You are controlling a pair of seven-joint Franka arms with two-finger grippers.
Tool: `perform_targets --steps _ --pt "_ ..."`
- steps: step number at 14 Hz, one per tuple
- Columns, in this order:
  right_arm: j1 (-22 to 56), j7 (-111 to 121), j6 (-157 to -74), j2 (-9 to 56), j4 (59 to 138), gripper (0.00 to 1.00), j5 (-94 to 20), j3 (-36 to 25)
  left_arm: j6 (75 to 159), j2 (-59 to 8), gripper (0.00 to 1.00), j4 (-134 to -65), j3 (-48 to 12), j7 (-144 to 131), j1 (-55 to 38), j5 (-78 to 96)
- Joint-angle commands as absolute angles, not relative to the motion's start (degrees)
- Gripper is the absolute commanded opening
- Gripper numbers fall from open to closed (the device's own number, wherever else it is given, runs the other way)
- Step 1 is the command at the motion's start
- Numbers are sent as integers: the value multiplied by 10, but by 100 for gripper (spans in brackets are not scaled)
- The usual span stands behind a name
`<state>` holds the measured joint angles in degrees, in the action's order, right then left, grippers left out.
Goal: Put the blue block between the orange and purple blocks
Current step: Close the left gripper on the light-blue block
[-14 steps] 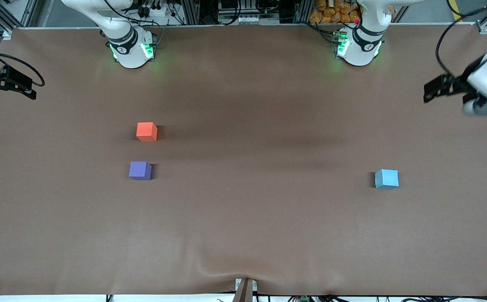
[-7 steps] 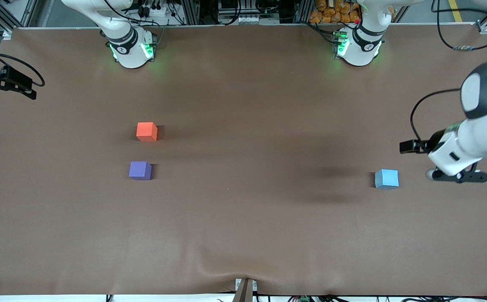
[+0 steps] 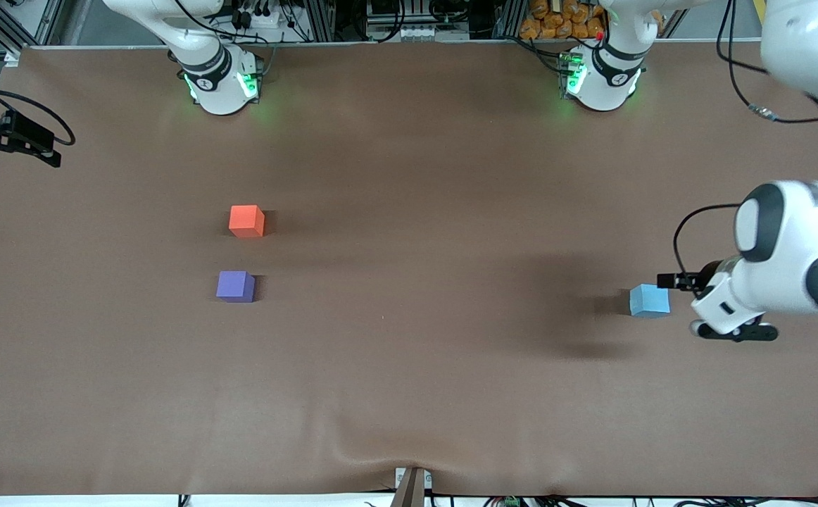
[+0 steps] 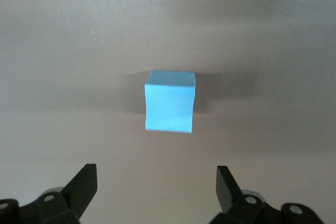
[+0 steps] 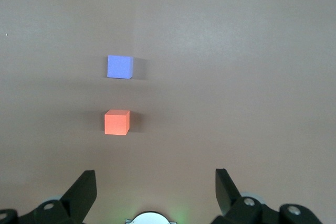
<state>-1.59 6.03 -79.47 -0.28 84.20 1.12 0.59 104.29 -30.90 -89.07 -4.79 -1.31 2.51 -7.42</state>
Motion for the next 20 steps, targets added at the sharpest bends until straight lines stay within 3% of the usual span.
perform_targets --steps 1,5,16,17,19,20 --pt "-24 69 -787 2 831 100 13 9 1091 -323 100 -912 -50 -18 28 -89" --pt "-24 69 -785 2 832 100 13 9 1175 -334 100 -958 -51 -18 33 -88" --pt "-24 69 -781 2 831 100 13 9 1213 -377 100 -980 -50 -9 48 -91" --pt "-24 69 -781 2 831 100 13 9 1214 -379 90 -977 -51 -9 52 -91" --pt "-25 69 -780 2 831 100 13 9 1238 -381 31 -973 -51 -7 50 -90" --pt "-25 69 -780 2 831 100 13 9 1246 -381 12 -973 -51 -7 48 -91"
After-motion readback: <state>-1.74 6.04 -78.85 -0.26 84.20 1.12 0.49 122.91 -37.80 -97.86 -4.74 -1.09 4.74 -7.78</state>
